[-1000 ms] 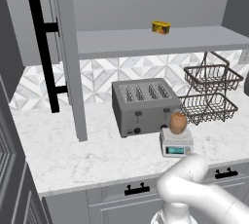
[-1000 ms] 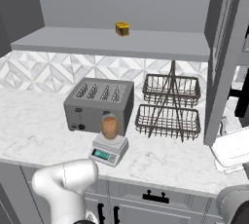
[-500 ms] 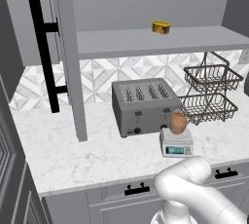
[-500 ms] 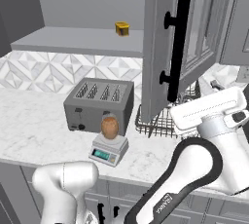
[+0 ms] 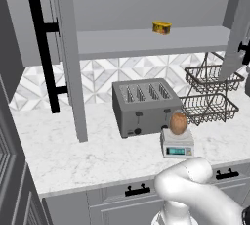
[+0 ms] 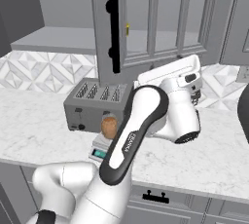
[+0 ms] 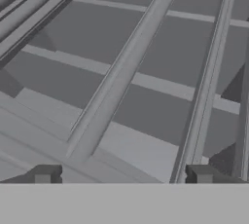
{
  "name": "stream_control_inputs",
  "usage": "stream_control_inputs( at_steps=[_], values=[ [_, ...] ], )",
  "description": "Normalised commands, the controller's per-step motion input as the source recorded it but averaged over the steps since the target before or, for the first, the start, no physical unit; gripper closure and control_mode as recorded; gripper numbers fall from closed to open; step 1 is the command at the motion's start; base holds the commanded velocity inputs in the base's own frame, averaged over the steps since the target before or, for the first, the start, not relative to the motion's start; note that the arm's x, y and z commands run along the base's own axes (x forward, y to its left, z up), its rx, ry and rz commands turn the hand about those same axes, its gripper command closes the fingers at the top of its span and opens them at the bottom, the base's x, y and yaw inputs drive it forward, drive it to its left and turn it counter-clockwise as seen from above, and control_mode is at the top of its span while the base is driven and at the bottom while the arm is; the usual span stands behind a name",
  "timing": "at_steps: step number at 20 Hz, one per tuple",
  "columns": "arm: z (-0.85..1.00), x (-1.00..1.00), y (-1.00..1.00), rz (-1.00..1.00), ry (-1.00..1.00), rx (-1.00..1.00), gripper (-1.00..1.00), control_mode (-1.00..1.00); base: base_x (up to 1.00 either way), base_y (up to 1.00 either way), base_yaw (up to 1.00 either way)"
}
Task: Pick the honey bottle and place it on the digital scale for weighing, and close the cabinet.
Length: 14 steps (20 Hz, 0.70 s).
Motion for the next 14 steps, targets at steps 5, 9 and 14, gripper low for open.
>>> stream_control_inputs(
  at_steps=[5,9,14],
  values=[
    [0.0,0.91,0.4,-0.04,0.05,-0.1,-1.0,-1.0,0.0,0.0,0.0],
    [0.0,0.67,0.17,0.0,0.02,-0.05,-1.0,-1.0,0.0,0.0,0.0],
    [-0.02,0.54,0.01,0.0,-0.02,0.0,-1.0,-1.0,0.0,0.0,0.0]
  ],
)
